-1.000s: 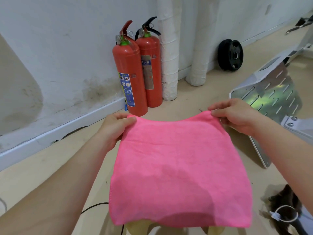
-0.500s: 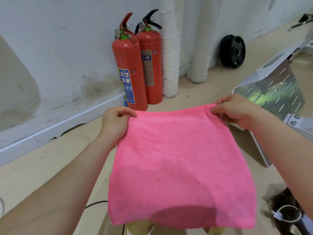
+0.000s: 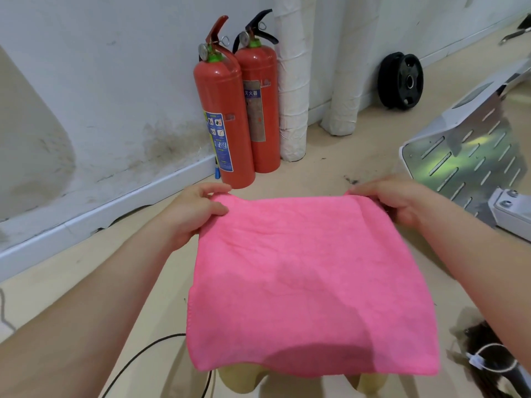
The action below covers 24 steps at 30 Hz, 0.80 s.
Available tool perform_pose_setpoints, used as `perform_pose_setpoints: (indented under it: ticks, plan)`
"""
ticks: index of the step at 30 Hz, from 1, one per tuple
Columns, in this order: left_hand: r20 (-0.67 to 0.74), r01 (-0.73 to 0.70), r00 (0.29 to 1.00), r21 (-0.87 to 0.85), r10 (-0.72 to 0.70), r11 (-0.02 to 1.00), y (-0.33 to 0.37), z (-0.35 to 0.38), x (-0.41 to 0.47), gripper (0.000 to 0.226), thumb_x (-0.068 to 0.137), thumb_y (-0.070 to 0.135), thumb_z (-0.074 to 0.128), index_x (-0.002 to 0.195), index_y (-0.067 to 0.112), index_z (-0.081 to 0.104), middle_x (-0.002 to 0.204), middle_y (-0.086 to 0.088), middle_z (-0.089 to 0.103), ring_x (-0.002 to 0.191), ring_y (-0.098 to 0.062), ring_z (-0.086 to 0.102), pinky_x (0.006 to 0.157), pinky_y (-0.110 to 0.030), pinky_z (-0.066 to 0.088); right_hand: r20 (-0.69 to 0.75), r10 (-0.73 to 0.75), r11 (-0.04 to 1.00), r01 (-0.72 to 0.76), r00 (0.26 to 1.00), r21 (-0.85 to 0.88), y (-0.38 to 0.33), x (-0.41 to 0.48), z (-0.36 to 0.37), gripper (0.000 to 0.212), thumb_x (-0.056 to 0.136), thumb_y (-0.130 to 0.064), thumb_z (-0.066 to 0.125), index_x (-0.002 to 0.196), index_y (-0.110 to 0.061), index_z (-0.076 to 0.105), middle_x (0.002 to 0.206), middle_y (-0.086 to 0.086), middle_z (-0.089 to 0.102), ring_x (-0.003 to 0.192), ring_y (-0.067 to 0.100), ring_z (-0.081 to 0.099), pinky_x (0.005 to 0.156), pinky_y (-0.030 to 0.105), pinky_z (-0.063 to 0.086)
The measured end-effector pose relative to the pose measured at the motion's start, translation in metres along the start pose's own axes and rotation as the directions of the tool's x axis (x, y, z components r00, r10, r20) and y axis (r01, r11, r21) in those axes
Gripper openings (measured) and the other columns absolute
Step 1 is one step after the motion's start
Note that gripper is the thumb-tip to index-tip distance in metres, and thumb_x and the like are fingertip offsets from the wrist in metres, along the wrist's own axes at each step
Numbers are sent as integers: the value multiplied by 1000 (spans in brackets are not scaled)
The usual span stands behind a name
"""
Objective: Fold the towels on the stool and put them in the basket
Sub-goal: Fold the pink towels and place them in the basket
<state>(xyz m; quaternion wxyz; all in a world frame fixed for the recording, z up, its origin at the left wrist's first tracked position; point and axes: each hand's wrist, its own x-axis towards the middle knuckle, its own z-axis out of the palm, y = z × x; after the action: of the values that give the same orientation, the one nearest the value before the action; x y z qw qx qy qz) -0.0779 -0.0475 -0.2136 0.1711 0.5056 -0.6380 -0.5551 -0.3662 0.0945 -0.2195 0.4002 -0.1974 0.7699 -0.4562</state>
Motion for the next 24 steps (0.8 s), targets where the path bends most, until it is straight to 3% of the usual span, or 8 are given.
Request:
perform_pose_setpoints:
  ticks: [2,5,10,12,14,18,22,24]
  plan:
    - [-21,0,1000,-79,-2,997,1,1,-2,34,85,-4,59,100,23,71,106,3,66,91,-16,64,86,-28,53,35,8,998,-10,999,59,0,1,-1,20,79,-4,70,99,0,70,87,12,69,72,21,64,73,32,54]
    - [-177,-122,977,-11,119,992,0,8,-1,32,84,-4,60,93,23,72,100,6,65,77,-8,59,70,-18,48,-137,-175,984,178,975,12,-4,-2,3,14,81,2,67,76,-11,64,68,6,61,40,2,56,44,16,48]
    - [-319,-299,911,-75,262,951,7,2,-3,51,79,-15,55,104,29,64,85,-4,65,68,-16,56,62,-28,45,-226,-348,937,332,910,-108,-18,-8,-5,28,81,6,63,69,-19,55,65,1,50,58,12,47,47,20,40]
    - [-352,-320,893,-58,281,946,8,0,-7,56,78,-19,50,111,25,61,81,-1,65,66,-12,58,60,-21,47,-176,-352,932,327,919,-153,-23,-14,-13,26,81,8,62,73,-16,54,62,3,46,54,14,41,37,16,33]
    - [-379,-332,874,-5,306,943,11,1,-12,52,76,-20,48,99,22,67,71,8,64,63,-6,57,56,-11,45,-89,-305,951,298,948,-82,-29,-24,-21,26,81,12,60,88,-13,56,65,7,48,52,15,42,32,14,32]
    - [-406,-344,857,7,317,939,27,-7,-26,45,74,-15,52,69,26,68,50,15,62,54,-1,53,48,-7,40,160,-291,949,264,943,170,-41,-48,-38,30,83,20,49,96,-5,62,80,11,63,71,20,63,63,26,60]
    - [-301,-314,916,-127,265,941,38,-27,-46,32,75,-10,53,68,18,65,53,2,52,41,-8,41,37,-15,25,236,-388,921,365,891,136,-52,-80,-48,29,81,21,48,88,1,66,81,11,67,81,21,62,84,26,54]
    - [-205,-280,949,-187,241,942,41,-36,-59,29,79,-10,52,75,16,64,61,-3,54,39,-9,46,35,-15,30,231,-456,890,448,860,88,-50,-101,-52,24,81,21,49,85,2,64,85,15,62,87,23,57,91,27,49]
